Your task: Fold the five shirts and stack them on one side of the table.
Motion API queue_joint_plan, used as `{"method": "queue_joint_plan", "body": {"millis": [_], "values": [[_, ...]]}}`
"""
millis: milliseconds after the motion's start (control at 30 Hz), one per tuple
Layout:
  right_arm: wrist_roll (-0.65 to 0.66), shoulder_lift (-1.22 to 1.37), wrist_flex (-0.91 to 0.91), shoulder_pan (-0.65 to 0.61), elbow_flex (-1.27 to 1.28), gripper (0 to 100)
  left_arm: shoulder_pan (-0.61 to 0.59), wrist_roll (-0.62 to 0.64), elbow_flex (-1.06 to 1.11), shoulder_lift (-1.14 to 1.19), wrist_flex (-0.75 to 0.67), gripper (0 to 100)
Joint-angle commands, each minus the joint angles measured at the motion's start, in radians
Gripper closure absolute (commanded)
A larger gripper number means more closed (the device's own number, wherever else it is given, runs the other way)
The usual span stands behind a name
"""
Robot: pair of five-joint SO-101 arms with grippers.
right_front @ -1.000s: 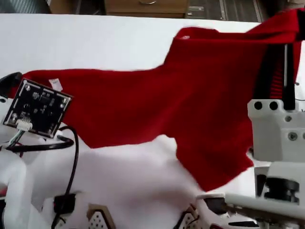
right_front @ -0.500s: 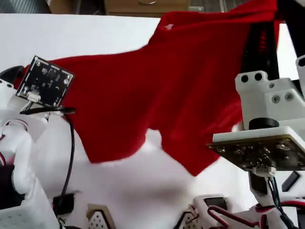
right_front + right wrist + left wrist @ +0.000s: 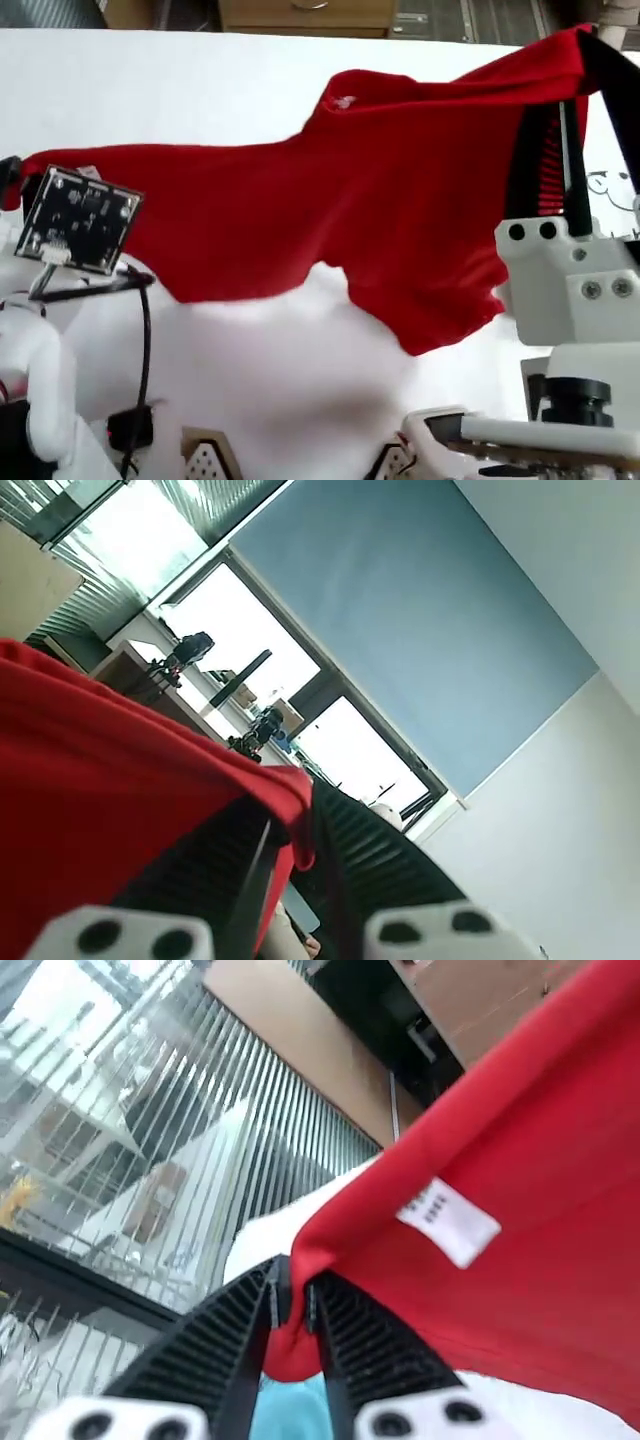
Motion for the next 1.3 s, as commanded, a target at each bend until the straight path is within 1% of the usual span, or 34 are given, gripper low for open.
{"method": "queue_joint_plan", "body": {"millis": [0, 200, 300, 433, 500, 633, 733, 900, 967, 1167, 1267], "values": [[-0.008, 0.004, 0.001, -0.007, 0.031, 97.7, -0.008, -0.006, 0.022, -0.002, -0.040, 98], [-0.009, 0.073, -0.005, -0.008, 0.187, 97.7, 0.034, -0.005, 0.200, 0.012, -0.226, 98], [-0.009, 0.143, -0.010, -0.007, 0.244, 97.6, 0.046, -0.005, 0.254, 0.101, -0.308, 98], [-0.008, 0.255, -0.101, 0.004, 0.261, 97.6, 0.046, 0.012, 0.232, 0.282, -0.439, 98], [-0.008, 0.303, -0.177, 0.013, 0.261, 97.7, 0.046, 0.035, 0.177, 0.371, -0.470, 98], [-0.006, 0.374, -0.289, 0.018, 0.261, 97.7, 0.046, 0.055, -0.002, 0.528, -0.425, 98], [0.011, 0.410, -0.295, 0.028, 0.261, 97.7, 0.048, 0.055, -0.116, 0.634, -0.368, 98], [0.026, 0.483, -0.285, 0.058, 0.270, 97.7, 0.048, 0.055, -0.205, 0.786, -0.348, 98], [0.026, 0.518, -0.257, 0.064, 0.270, 97.7, 0.048, 0.054, -0.203, 0.827, -0.348, 98], [0.020, 0.587, -0.077, 0.058, 0.270, 97.7, 0.052, 0.052, -0.205, 0.930, -0.279, 98], [0.020, 0.615, 0.038, 0.061, 0.270, 97.7, 0.054, 0.051, -0.205, 0.964, -0.213, 98]]}}
